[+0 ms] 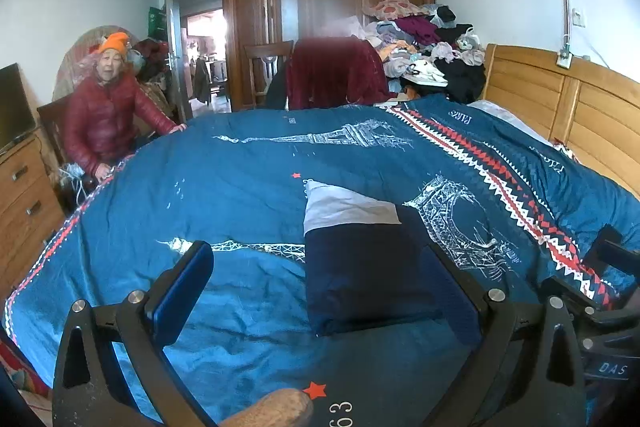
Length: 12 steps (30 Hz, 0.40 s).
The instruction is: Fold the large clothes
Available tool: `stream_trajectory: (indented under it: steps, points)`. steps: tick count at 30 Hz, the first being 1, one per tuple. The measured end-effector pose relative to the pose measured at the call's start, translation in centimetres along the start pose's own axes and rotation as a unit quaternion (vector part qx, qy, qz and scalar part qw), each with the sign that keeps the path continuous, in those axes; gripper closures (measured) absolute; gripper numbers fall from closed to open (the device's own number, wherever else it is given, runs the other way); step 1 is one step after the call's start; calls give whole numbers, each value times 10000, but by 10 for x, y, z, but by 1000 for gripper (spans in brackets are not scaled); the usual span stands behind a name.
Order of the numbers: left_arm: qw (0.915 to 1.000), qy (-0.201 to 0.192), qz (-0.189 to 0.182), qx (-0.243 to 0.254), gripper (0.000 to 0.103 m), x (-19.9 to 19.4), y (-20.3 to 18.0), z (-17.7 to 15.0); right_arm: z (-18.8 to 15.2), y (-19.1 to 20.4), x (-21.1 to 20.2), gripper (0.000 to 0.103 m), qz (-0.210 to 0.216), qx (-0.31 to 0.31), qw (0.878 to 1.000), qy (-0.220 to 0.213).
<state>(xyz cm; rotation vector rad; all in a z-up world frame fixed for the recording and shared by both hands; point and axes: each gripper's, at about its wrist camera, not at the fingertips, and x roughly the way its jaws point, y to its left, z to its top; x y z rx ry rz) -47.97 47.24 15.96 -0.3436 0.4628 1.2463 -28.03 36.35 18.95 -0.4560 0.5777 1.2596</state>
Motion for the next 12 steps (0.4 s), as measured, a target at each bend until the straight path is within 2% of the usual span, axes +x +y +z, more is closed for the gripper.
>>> stream_trajectory:
  steps: [12]
  points:
    - [10000, -20, 7, -46, 0, -2, -1, 2, 1, 2, -3, 0, 49, -52, 9999, -85]
